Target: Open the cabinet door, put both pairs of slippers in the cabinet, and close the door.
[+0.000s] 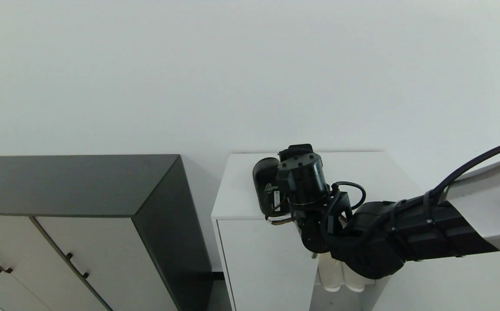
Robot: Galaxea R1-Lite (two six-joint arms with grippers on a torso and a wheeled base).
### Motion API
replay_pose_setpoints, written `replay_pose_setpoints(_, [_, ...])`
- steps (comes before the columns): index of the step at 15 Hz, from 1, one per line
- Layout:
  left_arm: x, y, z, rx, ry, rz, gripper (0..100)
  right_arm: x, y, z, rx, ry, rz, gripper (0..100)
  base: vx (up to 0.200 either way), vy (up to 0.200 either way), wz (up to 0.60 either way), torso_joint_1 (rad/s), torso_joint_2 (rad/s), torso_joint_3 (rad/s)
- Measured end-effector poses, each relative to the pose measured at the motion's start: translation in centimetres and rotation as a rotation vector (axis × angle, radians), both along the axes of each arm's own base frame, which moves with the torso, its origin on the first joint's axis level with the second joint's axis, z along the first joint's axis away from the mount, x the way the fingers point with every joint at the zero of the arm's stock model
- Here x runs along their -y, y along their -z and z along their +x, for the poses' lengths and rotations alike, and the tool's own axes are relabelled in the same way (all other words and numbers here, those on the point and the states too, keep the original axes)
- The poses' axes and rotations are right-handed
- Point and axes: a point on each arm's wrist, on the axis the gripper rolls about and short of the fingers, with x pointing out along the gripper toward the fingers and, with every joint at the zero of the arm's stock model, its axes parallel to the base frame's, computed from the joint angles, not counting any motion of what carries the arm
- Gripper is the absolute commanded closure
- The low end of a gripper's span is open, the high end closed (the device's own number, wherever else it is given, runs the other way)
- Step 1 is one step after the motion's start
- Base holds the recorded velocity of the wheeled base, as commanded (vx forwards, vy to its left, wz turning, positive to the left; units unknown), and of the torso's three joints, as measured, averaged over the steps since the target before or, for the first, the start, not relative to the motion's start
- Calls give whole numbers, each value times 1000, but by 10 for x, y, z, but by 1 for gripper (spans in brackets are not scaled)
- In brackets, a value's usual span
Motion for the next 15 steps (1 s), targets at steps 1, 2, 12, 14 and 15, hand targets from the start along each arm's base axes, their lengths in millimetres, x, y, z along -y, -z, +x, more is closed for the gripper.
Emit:
replay_pose_setpoints(1, [0,0,0,0,-1,0,100,0,1,1,-1,3,0,0,0,0,0,0,0,0])
replay_pose_setpoints(2, [0,0,0,0,-1,0,100,0,1,2,5,6,10,0,0,0,0,0,0,0])
replay_pose_setpoints(12, [0,0,0,0,-1,-4,100,-6,48,45,27,50,13,0,0,0,0,0,0,0])
replay_pose_setpoints(14, [0,0,0,0,-1,-4,100,-6,53,55,23,35,19,0,0,0,0,0,0,0])
replay_pose_setpoints(15, [0,0,0,0,-1,-4,100,-6,53,61,27,27,25,0,0,0,0,0,0,0])
